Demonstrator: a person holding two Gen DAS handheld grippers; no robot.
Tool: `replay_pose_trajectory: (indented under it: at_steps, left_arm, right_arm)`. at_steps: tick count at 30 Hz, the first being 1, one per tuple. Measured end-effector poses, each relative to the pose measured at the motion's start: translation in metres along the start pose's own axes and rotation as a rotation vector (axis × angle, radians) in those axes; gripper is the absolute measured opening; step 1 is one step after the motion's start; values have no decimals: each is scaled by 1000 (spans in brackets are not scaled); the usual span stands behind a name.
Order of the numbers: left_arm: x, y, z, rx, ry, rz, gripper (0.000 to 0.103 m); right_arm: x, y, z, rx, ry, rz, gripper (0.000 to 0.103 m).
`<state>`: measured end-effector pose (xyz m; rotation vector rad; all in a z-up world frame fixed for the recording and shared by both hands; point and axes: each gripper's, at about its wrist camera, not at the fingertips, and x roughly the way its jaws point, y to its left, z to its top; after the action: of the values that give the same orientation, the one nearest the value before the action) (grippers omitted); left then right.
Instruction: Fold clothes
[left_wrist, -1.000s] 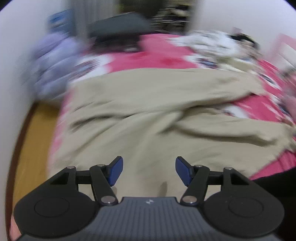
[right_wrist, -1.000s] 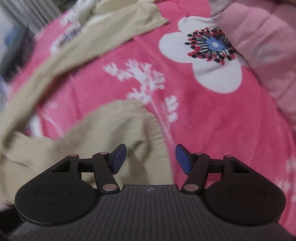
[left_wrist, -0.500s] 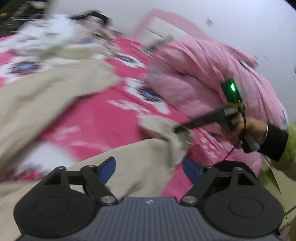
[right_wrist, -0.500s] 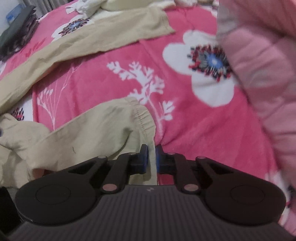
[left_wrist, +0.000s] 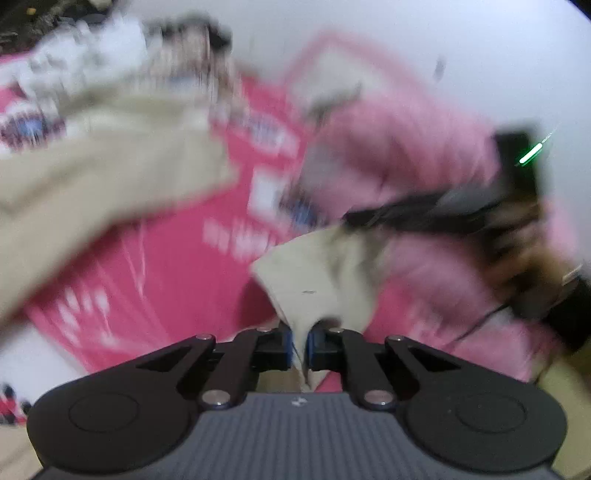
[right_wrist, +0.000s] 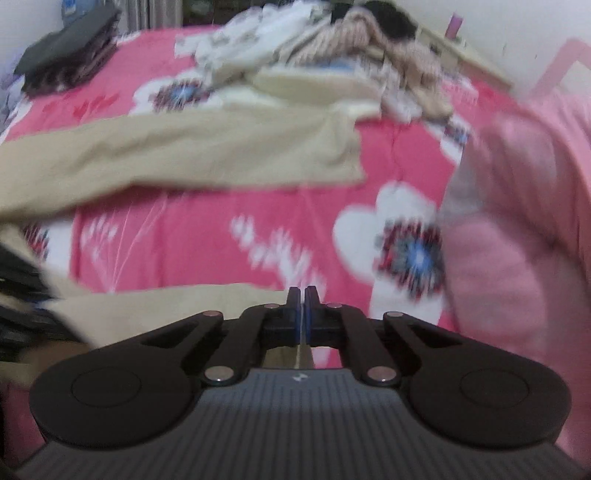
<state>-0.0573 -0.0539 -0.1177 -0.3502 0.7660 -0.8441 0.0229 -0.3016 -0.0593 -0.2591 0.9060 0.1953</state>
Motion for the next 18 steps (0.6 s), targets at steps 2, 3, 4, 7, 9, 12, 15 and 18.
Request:
replay_pose_trajectory:
  at_steps: [2, 3, 4, 7, 9, 12, 15, 18]
  left_arm:
    - [-18, -13, 5, 39, -61, -85, 8]
    - [-22, -20, 6, 65, -64, -134, 8]
    - [-18, -28, 4, 91, -30, -189, 9]
    - [14, -45, -15, 143, 97, -288, 9]
    - [50, -48, -39, 146, 216, -309, 10]
    - [95, -48, -80, 201, 364, -253, 9]
    - [103, -43, -95, 202, 400, -246, 8]
    - [105, -45, -95, 204, 411, -261, 10]
  right_arm:
    - [-20, -4, 15, 0, -127, 7, 0]
    - [-31, -6, 21, -4, -197, 11, 0]
    - [-42, -9, 25, -6, -259, 10, 1]
    - [-48, -34, 6, 48, -310, -24, 1]
    - [-25, -56, -24, 102, -193, -96, 3]
    - [6, -96, -70, 256, 6, -178, 5]
    - [6, -136, -110, 542, 115, -119, 6]
    - [-5, -153, -132, 787, 131, 46, 20]
